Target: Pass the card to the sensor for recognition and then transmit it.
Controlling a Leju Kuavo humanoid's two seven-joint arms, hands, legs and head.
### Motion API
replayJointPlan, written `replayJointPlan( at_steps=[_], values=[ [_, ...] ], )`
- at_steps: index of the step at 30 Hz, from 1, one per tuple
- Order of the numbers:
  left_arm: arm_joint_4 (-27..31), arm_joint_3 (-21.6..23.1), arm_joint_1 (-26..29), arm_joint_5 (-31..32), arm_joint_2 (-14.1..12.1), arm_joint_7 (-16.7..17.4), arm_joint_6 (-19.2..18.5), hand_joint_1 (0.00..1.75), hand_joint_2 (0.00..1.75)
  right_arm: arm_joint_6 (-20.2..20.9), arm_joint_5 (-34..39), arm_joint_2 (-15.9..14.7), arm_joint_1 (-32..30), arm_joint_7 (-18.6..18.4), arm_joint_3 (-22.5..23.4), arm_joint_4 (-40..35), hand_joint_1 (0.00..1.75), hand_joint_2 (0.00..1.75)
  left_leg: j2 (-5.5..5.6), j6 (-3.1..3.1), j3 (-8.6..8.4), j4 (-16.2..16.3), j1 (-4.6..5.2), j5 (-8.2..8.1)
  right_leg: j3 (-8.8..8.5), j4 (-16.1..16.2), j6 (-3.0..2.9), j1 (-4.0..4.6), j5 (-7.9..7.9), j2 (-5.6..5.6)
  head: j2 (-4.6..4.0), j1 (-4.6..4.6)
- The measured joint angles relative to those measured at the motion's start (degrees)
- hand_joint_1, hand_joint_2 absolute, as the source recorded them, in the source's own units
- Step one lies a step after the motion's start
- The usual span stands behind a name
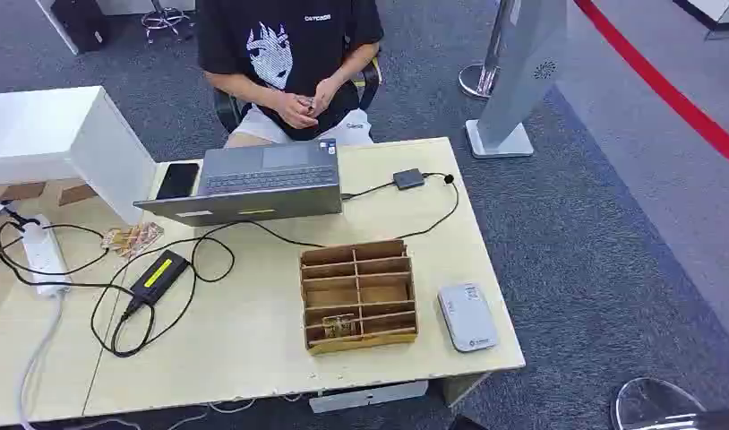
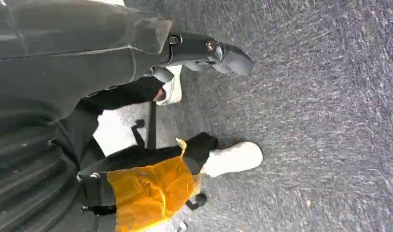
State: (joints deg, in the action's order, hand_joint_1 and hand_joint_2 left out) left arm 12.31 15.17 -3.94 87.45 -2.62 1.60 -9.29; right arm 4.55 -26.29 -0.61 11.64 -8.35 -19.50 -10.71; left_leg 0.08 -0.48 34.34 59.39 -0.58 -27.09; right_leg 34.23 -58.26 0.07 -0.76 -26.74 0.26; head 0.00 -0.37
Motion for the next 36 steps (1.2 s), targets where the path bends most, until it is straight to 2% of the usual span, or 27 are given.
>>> replayJointPlan(
  at_steps=[6,9,12,15,18,21,26,28,31,36],
  values=[
    [0.0,2.1,-0.3,0.0,0.0,-0.1,0.0,0.00,1.75,-0.6,1.0,0.0,0.0,0.2,0.3,0.0,0.00,1.75,0.00,0.00,0.01,0.0,0.01,0.00,0.00,0.0,0.00,0.00,0.00,0.00,0.00,0.00],
    [0.0,2.8,-0.4,0.0,0.0,0.0,0.0,0.00,1.75,-3.2,7.9,0.4,-0.2,1.8,3.1,0.0,0.00,1.75,0.00,0.00,0.01,0.0,0.02,0.00,0.00,0.0,0.00,0.00,0.00,0.00,0.00,0.00],
    [0.0,2.9,-0.4,-0.1,0.1,0.7,0.0,0.00,1.75,-7.5,17.4,1.4,-0.8,6.0,9.6,-0.2,0.00,1.75,0.01,0.00,0.02,0.0,0.02,0.00,0.00,0.0,0.01,0.00,-0.01,0.02,0.00,0.00],
    [0.0,2.9,-0.4,-0.2,0.3,1.5,-0.1,0.00,1.75,-8.3,25.6,2.4,-1.4,14.0,17.0,-0.9,0.00,1.75,0.00,0.01,0.07,0.0,0.04,0.00,0.01,0.0,0.01,-0.01,-0.01,0.01,0.00,0.00],
    [0.0,3.1,-0.4,-0.1,0.1,0.6,0.2,0.00,1.75,-5.5,29.4,1.9,-0.2,15.4,23.6,-1.5,0.00,1.75,-0.01,0.02,0.04,0.0,0.08,0.00,0.00,0.0,0.02,-0.05,-0.01,0.01,0.00,0.00],
    [0.0,3.7,-0.2,0.0,-0.2,-0.6,0.8,0.00,1.75,-0.2,33.7,1.2,1.0,18.3,29.2,-2.6,0.00,1.75,-0.01,0.05,0.05,0.0,0.10,0.02,-0.02,0.0,0.03,-0.07,0.00,0.01,0.00,0.02],
    [-0.3,5.9,1.1,0.0,-0.4,-1.3,1.4,0.00,1.75,7.6,39.7,-0.1,4.6,20.9,38.3,-4.5,0.00,1.75,-0.05,0.09,-0.01,0.0,0.14,0.04,0.02,0.0,0.09,-0.12,0.04,-0.02,0.00,0.07],
    [-0.3,6.4,1.4,0.0,-0.4,-1.3,1.6,0.00,1.75,8.7,40.2,-0.5,5.8,22.0,40.4,-4.9,0.00,1.75,-0.04,0.09,0.00,0.0,0.13,0.04,0.00,0.0,0.08,-0.12,0.04,-0.02,0.02,0.02],
    [-0.4,7.9,1.7,0.0,-0.5,-1.6,1.6,0.00,1.75,13.4,41.4,-0.7,6.8,25.6,42.3,-5.5,0.00,1.75,-0.02,0.10,0.09,0.0,0.20,0.05,0.07,0.0,0.09,-0.18,0.05,0.00,0.02,-0.04],
    [-0.4,9.7,1.7,0.0,-0.5,-1.6,1.6,0.00,1.75,17.5,40.6,-0.9,7.9,31.0,43.0,-6.8,0.00,1.75,0.48,0.42,0.58,0.0,0.33,0.42,0.32,0.0,0.33,-0.37,0.16,0.49,0.02,0.02]
  ],
)
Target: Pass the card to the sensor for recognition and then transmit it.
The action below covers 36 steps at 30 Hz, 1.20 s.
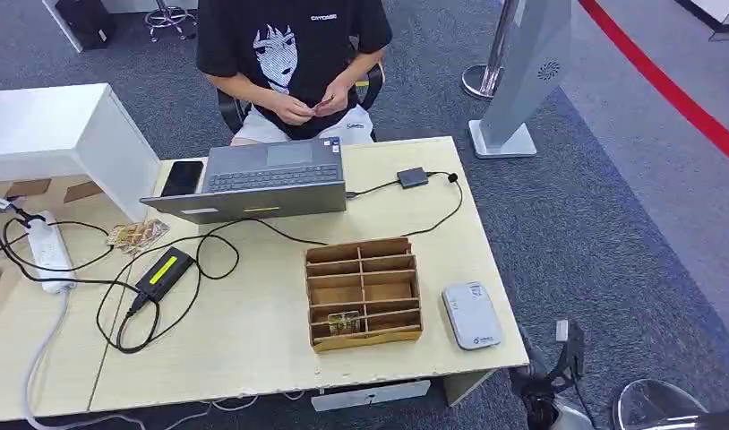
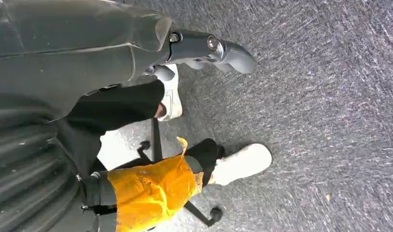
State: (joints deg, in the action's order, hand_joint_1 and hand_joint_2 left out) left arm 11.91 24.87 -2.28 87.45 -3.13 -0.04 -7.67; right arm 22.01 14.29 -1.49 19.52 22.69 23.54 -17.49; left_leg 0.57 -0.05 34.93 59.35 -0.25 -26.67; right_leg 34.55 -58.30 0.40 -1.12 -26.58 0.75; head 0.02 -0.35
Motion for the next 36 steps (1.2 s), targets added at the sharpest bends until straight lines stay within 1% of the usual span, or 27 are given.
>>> replayJointPlan(
  at_steps=[2,4,5,7,11,14,19,21,23,25,29,33,36],
  values=[
    [0.0,0.3,0.0,0.0,0.0,0.0,0.0,0.00,1.75,0.1,-1.6,-0.3,0.1,1.9,0.0,-0.6,0.00,1.75,0.19,0.28,0.51,0.0,0.29,0.31,0.44,-0.1,0.33,-0.32,0.21,0.17,-0.02,-0.04],
    [0.0,0.5,0.0,0.0,0.0,0.0,-0.2,0.00,1.75,-0.7,-3.7,-0.6,0.3,3.2,-0.1,-1.2,0.00,1.75,0.35,0.49,1.28,0.0,0.58,0.79,1.22,-0.1,0.62,-0.59,0.57,0.30,-0.02,-0.02],
    [0.0,0.7,0.1,0.0,0.0,-0.2,-0.4,0.00,1.75,-1.7,-4.9,-0.6,0.5,3.4,-0.2,-1.4,0.00,1.75,0.35,0.62,1.59,0.0,0.65,0.98,1.58,-0.1,0.64,-0.68,0.84,0.29,-0.02,-0.04],
    [0.0,1.4,0.1,0.0,0.0,-0.3,-0.5,0.00,1.75,-3.3,-6.1,-0.6,1.2,3.1,-0.4,-1.4,0.00,1.75,0.23,0.60,1.98,-0.1,0.69,1.16,2.03,-0.1,0.63,-0.73,1.10,0.22,0.00,-0.04],
    [0.0,3.0,0.1,0.0,0.0,-0.6,-0.6,0.00,1.75,-3.7,-6.9,-0.9,1.5,2.7,-0.5,-1.4,0.00,1.75,0.22,0.95,2.32,-0.1,0.94,1.47,2.34,-0.1,0.98,-0.96,1.36,0.19,-0.02,-0.02],
    [-0.1,3.8,0.2,0.0,0.0,-0.7,-0.6,0.00,1.75,-4.3,-10.1,-1.0,1.9,2.5,-0.7,-1.4,0.00,1.75,0.20,0.94,2.62,-0.1,1.03,1.71,2.72,-0.1,1.02,-1.06,1.67,0.18,-0.02,-0.04],
    [-0.1,5.0,0.2,0.0,-0.3,-1.3,0.0,0.00,1.75,-6.8,-19.0,-2.2,3.2,-2.1,-3.7,-1.2,0.00,1.75,-0.24,0.93,2.40,-0.1,0.98,1.70,2.70,0.0,0.91,-1.02,1.81,-0.19,-0.02,-0.04],
    [-0.1,6.1,0.2,0.0,-0.6,-1.7,0.2,0.00,1.75,-7.7,-23.0,-3.2,3.8,-4.8,-6.1,-0.9,0.00,1.75,-0.35,0.92,2.23,-0.1,0.93,1.69,2.58,0.0,0.90,-0.95,1.83,-0.30,0.00,-0.04],
    [-0.1,7.0,0.2,0.0,-0.8,-1.9,0.4,0.00,1.75,-7.6,-25.2,-4.0,4.1,-6.7,-8.3,-0.6,0.00,1.75,-0.35,0.86,2.04,-0.1,0.86,1.66,2.39,0.1,0.90,-0.89,1.81,-0.30,-0.02,0.00],
    [-0.1,8.0,0.2,0.0,-1.0,-2.2,0.6,0.00,1.75,-7.0,-26.8,-5.0,4.1,-8.2,-9.9,-0.2,0.00,1.75,-0.30,0.86,1.89,-0.1,0.82,1.65,2.19,0.1,0.90,-0.87,1.74,-0.30,-0.02,-0.02],
    [-0.1,10.2,0.2,0.0,-1.4,-2.6,0.7,0.00,1.75,-9.2,-30.5,-6.4,3.9,-11.6,-12.9,0.7,0.00,1.75,-0.29,0.74,1.79,-0.1,0.74,1.56,2.07,0.1,0.84,-0.75,1.69,-0.30,0.00,0.00],
    [-0.1,11.5,0.2,0.0,-1.4,-2.6,0.7,0.00,1.75,-9.8,-31.3,-7.0,3.8,-12.8,-14.6,1.2,0.00,1.75,-0.32,0.67,1.74,-0.1,0.73,1.49,2.05,0.1,0.74,-0.68,1.62,-0.34,-0.02,-0.02],
    [-0.1,12.5,0.1,0.0,-1.4,-2.6,0.7,0.00,1.75,-10.8,-32.7,-7.3,3.8,-14.6,-15.6,1.6,0.00,1.75,-0.31,0.61,1.69,-0.1,0.71,1.45,2.02,0.1,0.66,-0.64,1.55,-0.33,-0.02,-0.02]
  ],
)
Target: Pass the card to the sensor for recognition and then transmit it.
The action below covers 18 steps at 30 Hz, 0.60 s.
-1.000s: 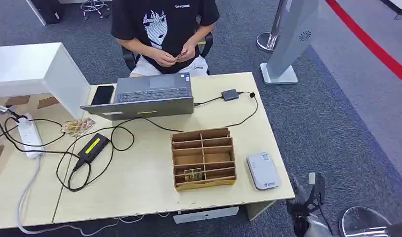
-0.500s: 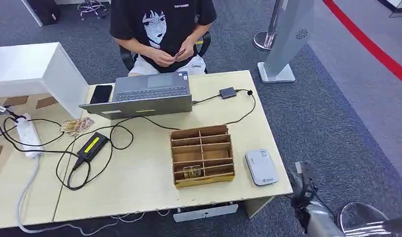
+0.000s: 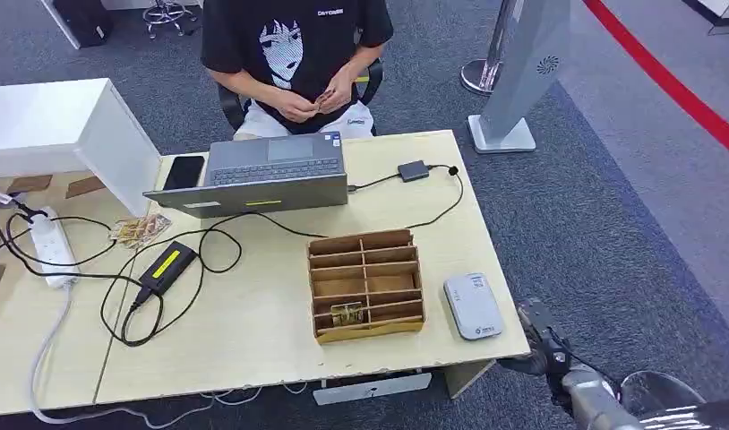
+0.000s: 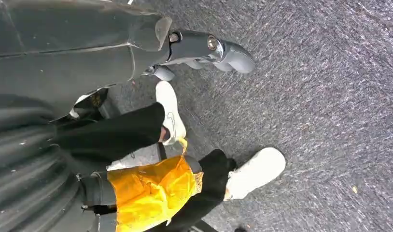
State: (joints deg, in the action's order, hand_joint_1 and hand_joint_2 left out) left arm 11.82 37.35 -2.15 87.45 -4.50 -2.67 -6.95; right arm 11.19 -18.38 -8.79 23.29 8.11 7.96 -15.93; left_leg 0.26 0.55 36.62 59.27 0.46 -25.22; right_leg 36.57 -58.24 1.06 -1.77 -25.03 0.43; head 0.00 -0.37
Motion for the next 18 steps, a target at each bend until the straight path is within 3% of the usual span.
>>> replayJointPlan(
  at_steps=[5,11,13,16,18],
  values=[
    [0.0,2.4,0.0,0.0,0.0,-0.1,0.0,0.00,1.75,-0.5,-1.8,-0.9,-0.7,-1.1,-1.3,0.5,0.00,1.75,-0.01,-0.07,-0.01,0.0,-0.06,-0.06,-0.01,0.0,0.00,0.07,-0.06,0.00,0.00,0.00],
    [0.0,5.1,-0.2,0.0,0.0,-0.3,-0.2,0.00,1.75,-5.0,-7.0,-2.4,-1.4,-7.2,-2.8,1.1,0.00,1.75,-0.01,-0.10,-0.03,0.0,-0.06,-0.11,-0.04,0.0,-0.01,0.07,-0.10,-0.01,0.00,0.02],
    [0.0,6.2,-0.2,0.0,0.1,-0.2,-0.6,0.00,1.75,-9.1,-6.7,-2.8,-1.4,-8.4,-2.8,1.2,0.00,1.75,-0.01,-0.13,-0.03,0.0,-0.06,-0.13,-0.05,0.0,-0.01,0.07,-0.10,-0.01,0.02,0.00],
    [0.0,7.1,-0.3,0.0,0.6,0.4,-1.2,0.00,1.75,-18.8,-5.1,-2.9,-1.0,-7.0,-2.0,1.2,0.00,1.75,-0.01,-0.13,-0.04,0.0,-0.06,-0.14,-0.07,0.0,-0.01,0.07,-0.10,-0.02,0.00,0.02],
    [0.0,7.5,-0.2,0.0,1.1,0.9,-1.4,0.00,1.75,-24.5,-4.6,-2.8,-0.6,-3.1,-0.3,0.7,0.00,1.75,-0.01,-0.13,-0.04,0.0,-0.06,-0.14,-0.08,0.0,-0.01,0.07,-0.10,-0.01,0.02,0.02]
  ],
)
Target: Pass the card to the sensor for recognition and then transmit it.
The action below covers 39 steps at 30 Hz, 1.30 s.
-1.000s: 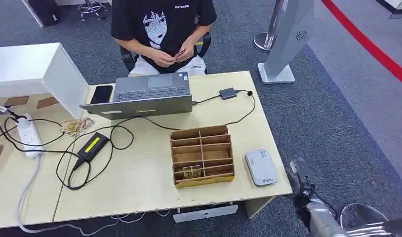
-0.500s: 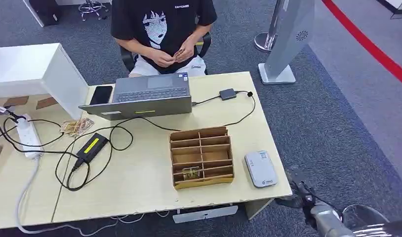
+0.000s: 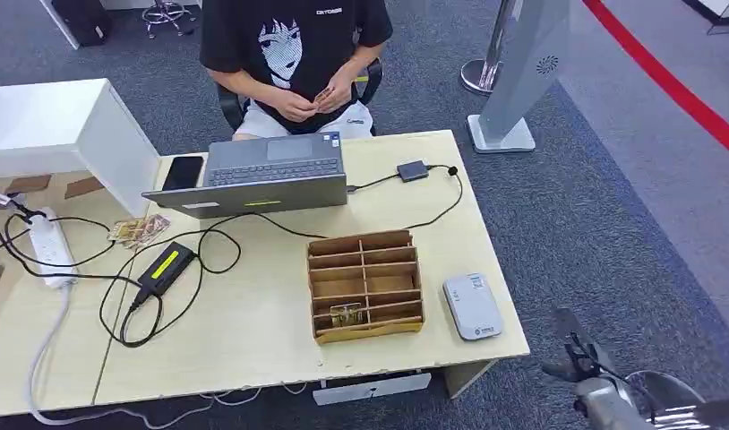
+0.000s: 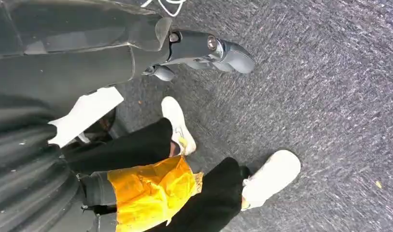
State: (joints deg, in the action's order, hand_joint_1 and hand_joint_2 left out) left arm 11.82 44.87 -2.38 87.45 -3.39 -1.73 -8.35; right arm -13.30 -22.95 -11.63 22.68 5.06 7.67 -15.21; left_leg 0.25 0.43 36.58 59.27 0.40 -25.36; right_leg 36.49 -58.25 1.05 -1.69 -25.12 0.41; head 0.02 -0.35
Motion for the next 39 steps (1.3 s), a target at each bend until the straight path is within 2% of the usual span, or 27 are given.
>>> replayJointPlan(
  at_steps=[6,8,10,12,14,16,18,20,22,25,28,30,32,33,35,39],
  values=[
    [0.0,1.2,0.1,0.0,0.9,0.4,-0.2,0.00,1.75,-6.8,-3.0,0.9,1.7,9.2,5.4,-2.5,0.00,1.75,0.02,0.00,-0.06,0.0,-0.02,0.00,-0.07,0.0,0.00,0.02,-0.01,0.03,-0.02,-0.02],
    [0.0,1.4,0.1,0.0,1.1,0.5,-0.2,0.00,1.75,-8.5,-4.1,1.9,2.2,13.5,8.8,-4.6,0.00,1.75,0.03,-0.01,-0.06,0.0,-0.03,0.00,-0.10,0.0,0.01,0.03,-0.03,0.04,-0.02,-0.02],
    [0.0,1.4,0.2,0.0,1.2,0.5,-0.1,0.00,1.75,-7.2,-4.4,3.1,2.4,18.4,12.0,-7.3,0.00,1.75,0.01,-0.03,-0.08,0.0,-0.07,-0.01,-0.11,0.0,0.00,0.06,-0.02,0.02,-0.02,-0.02],
    [0.0,1.4,0.3,0.0,1.4,0.6,-0.1,0.00,1.75,-3.1,-5.6,5.3,2.5,23.0,15.3,-11.9,0.00,1.75,0.00,-0.03,-0.10,0.0,-0.09,-0.01,-0.13,0.0,0.00,0.08,-0.02,0.00,0.00,-0.02],
    [0.0,1.4,0.3,-0.1,1.4,0.7,0.1,0.00,1.75,0.9,-8.7,7.9,2.6,24.3,17.3,-17.1,0.00,1.75,0.02,-0.04,-0.13,0.0,-0.10,-0.01,-0.17,0.0,-0.07,0.10,-0.07,0.03,-0.02,-0.04],
    [0.0,1.4,0.4,-0.1,1.4,0.9,0.2,0.00,1.75,5.7,-13.4,10.5,2.2,25.6,17.1,-24.0,0.00,1.75,0.02,-0.07,-0.14,0.0,-0.14,0.01,-0.16,0.0,-0.11,0.14,-0.07,0.04,-0.02,-0.02],
    [0.0,1.4,0.5,-0.2,1.5,0.9,0.4,0.00,1.75,7.6,-15.8,13.4,1.8,26.6,15.8,-30.5,0.00,1.75,-0.01,-0.08,-0.19,0.0,-0.19,0.01,-0.19,0.0,-0.17,0.21,-0.08,0.01,-0.02,-0.04],
    [0.0,1.4,0.6,-0.2,1.5,0.9,0.6,0.00,1.75,8.9,-16.7,15.6,0.7,26.4,12.9,-37.2,0.00,1.75,0.05,-0.08,-0.17,0.0,-0.25,0.01,-0.20,0.0,-0.19,0.24,-0.09,0.06,-0.02,0.00],
    [0.0,1.4,0.8,-0.2,1.4,0.9,0.7,0.00,1.75,9.4,-17.3,17.7,-0.6,25.9,7.2,-45.9,0.00,1.75,-0.03,-0.15,-0.18,0.0,-0.26,-0.02,-0.17,-0.1,-0.21,0.26,-0.10,-0.04,-0.02,-0.02],
    [0.0,1.5,0.9,-0.1,1.4,0.3,0.7,0.00,1.75,6.3,-21.7,18.8,-0.9,23.9,-2.0,-55.8,0.00,1.75,-0.11,-0.16,-0.24,0.0,-0.29,-0.04,-0.17,-0.1,-0.26,0.28,-0.13,-0.11,0.00,-0.04],
    [0.0,1.5,0.9,-0.1,1.4,0.2,0.6,0.00,1.75,5.2,-22.3,19.2,-0.9,22.1,-8.5,-62.4,0.00,1.75,-0.05,-0.22,-0.25,0.0,-0.36,-0.08,-0.23,0.0,-0.35,0.36,-0.20,-0.03,0.00,0.00],
    [0.0,1.8,0.9,0.0,1.3,-0.1,0.5,0.00,1.75,3.9,-23.8,19.2,-0.8,22.6,-11.1,-64.9,0.00,1.75,-0.03,-0.22,-0.23,0.0,-0.36,-0.08,-0.26,0.0,-0.35,0.36,-0.20,0.01,-0.02,0.00],
    [0.0,2.4,0.9,0.0,1.2,-0.5,0.3,0.00,1.75,1.8,-27.9,19.2,0.2,21.1,-13.7,-66.6,0.00,1.75,-0.07,-0.22,-0.22,0.0,-0.36,-0.08,-0.25,0.0,-0.36,0.36,-0.18,-0.05,0.00,0.04],
    [0.0,3.4,0.8,0.0,1.1,-1.0,0.2,0.00,1.75,0.8,-32.2,19.4,2.4,17.7,-16.2,-67.2,0.00,1.75,-0.21,-0.32,-0.26,0.0,-0.35,-0.15,-0.20,0.0,-0.47,0.35,-0.11,-0.15,-0.02,0.00],
    [0.0,4.6,0.2,0.0,1.0,-1.5,0.0,0.00,1.75,0.3,-37.1,19.8,5.7,13.7,-19.2,-67.1,0.00,1.75,-0.31,-0.32,-0.30,0.0,-0.36,-0.14,-0.20,0.0,-0.48,0.36,-0.11,-0.26,-0.02,-0.02],
    [0.0,7.9,-0.8,0.0,0.7,-2.6,-0.4,0.00,1.75,-1.1,-46.5,21.0,14.0,7.6,-25.1,-61.4,0.00,1.75,-0.28,-0.46,-0.36,0.0,-0.47,-0.05,-0.24,0.0,-0.51,0.43,-0.09,-0.26,-0.02,-0.02]
  ],
)
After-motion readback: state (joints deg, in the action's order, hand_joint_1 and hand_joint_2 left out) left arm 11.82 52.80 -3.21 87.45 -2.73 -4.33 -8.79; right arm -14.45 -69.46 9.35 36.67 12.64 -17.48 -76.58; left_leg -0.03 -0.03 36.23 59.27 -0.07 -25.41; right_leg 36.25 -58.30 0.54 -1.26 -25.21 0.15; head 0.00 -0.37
